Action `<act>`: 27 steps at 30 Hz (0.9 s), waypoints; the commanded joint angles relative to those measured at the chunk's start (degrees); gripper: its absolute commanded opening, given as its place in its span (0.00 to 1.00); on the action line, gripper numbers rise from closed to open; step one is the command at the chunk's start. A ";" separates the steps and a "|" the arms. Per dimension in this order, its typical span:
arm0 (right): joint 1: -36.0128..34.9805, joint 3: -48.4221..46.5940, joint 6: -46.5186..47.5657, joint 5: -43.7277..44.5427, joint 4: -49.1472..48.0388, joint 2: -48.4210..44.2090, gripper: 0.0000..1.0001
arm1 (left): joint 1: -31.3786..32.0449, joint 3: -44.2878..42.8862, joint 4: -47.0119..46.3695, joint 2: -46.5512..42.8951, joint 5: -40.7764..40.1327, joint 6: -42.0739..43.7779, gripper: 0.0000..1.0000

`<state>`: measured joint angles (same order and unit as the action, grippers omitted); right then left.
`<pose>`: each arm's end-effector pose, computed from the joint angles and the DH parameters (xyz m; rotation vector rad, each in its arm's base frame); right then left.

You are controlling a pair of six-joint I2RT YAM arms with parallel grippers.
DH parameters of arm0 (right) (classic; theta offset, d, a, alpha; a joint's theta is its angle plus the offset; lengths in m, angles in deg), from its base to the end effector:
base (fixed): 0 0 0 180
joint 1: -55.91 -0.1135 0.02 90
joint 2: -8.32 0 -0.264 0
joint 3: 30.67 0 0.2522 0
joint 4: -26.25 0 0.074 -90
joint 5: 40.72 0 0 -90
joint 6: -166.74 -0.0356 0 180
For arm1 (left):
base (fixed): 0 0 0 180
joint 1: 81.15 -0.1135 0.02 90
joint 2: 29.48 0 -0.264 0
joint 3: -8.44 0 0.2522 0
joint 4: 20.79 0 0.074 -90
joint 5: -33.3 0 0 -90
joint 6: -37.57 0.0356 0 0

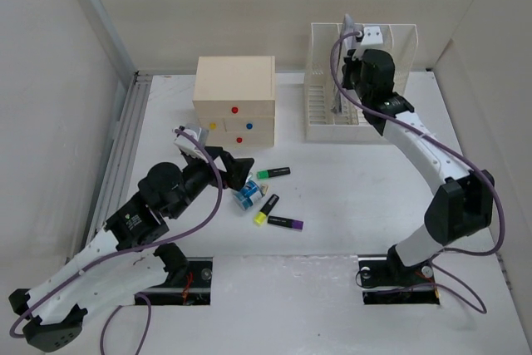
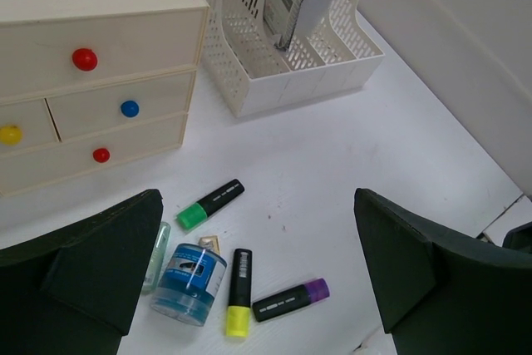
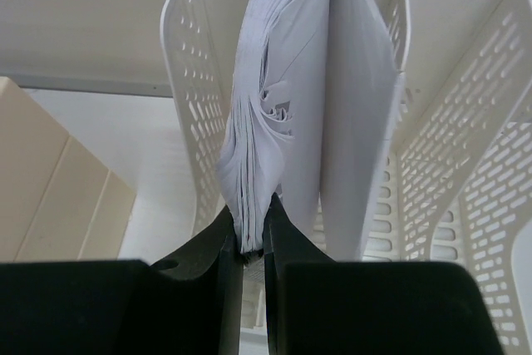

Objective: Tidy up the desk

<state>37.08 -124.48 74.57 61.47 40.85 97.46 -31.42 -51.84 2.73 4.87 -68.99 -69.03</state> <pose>0.3569 0.1138 0.3792 -0.0973 1.7382 0.0834 0.0947 -0.1000 0.3773 0.2784 1.5538 -0.7537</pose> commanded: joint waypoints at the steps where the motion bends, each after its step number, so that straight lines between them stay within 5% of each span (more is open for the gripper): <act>1: -1.65 -4.32 -3.01 -1.73 -11.12 -0.11 0.00 | -0.25 0.64 -1.06 -0.86 -0.54 -0.71 1.00; 17: 1.69 1.92 -0.29 2.05 -11.12 3.14 0.00 | -0.25 1.17 -1.67 -1.39 -0.54 -0.19 1.00; 18: 1.69 2.61 0.24 1.53 -11.12 2.45 0.08 | -0.25 1.17 -2.20 -1.39 -0.54 -0.19 1.00; 19: 1.69 2.62 0.24 0.92 -11.12 2.44 0.38 | -0.25 1.17 -2.20 -1.39 -0.54 -0.19 1.00; 22: 1.69 3.67 3.22 -1.45 -11.12 0.34 0.76 | -0.25 1.17 -2.20 -1.39 -0.54 -0.19 1.00; 23: 1.69 4.28 4.01 -1.46 -11.12 -0.54 1.00 | -0.25 1.17 -2.20 -1.39 -0.54 -0.19 1.00; 27: 1.69 4.82 12.16 -5.31 -8.42 -8.88 1.00 | -0.25 -1.46 -1.50 -0.86 -1.06 0.96 1.00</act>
<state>38.96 -119.12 80.27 59.89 35.85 96.43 -31.42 -50.79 3.10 4.15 -69.12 -69.16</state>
